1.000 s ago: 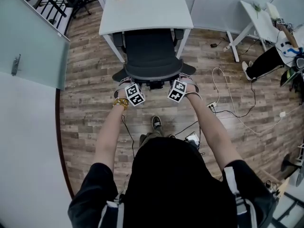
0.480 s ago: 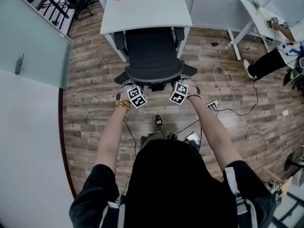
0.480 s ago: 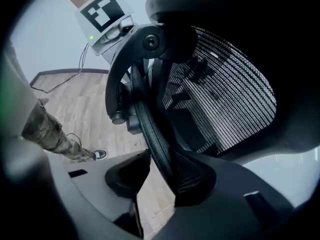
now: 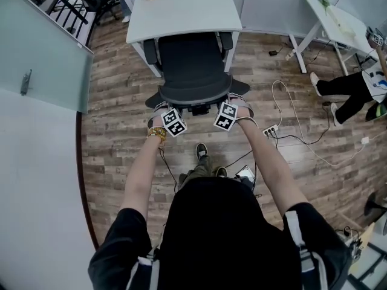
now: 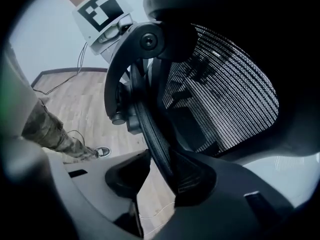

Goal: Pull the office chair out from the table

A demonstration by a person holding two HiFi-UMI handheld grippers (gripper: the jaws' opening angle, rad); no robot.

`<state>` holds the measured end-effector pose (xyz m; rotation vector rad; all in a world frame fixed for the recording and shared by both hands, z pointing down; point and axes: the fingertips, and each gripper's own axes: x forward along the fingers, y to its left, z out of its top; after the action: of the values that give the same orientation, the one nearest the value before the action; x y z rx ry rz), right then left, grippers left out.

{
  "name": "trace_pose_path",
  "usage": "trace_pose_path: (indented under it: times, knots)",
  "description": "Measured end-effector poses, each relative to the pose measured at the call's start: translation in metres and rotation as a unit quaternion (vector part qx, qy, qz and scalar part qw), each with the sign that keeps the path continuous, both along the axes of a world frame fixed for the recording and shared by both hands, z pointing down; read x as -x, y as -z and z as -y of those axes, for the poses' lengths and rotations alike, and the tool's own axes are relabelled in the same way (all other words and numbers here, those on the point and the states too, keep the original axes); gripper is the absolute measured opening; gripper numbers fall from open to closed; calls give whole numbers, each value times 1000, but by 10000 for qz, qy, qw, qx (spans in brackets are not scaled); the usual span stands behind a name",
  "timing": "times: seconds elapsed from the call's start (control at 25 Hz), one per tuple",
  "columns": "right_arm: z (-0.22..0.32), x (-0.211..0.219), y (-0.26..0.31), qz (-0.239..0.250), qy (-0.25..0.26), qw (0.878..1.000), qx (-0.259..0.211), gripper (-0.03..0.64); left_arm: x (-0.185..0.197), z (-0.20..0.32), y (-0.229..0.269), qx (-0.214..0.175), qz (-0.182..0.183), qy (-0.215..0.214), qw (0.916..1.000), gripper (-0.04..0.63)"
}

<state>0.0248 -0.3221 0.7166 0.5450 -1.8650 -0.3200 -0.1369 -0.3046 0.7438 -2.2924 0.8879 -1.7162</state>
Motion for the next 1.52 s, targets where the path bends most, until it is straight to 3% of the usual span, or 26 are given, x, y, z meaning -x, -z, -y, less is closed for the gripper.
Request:
trace_pose_path:
  times: [1.52]
  knots:
    - [-95,-26,0,273,182,9992,-249,124,-24,-96,-1,115,162,124,9997,149]
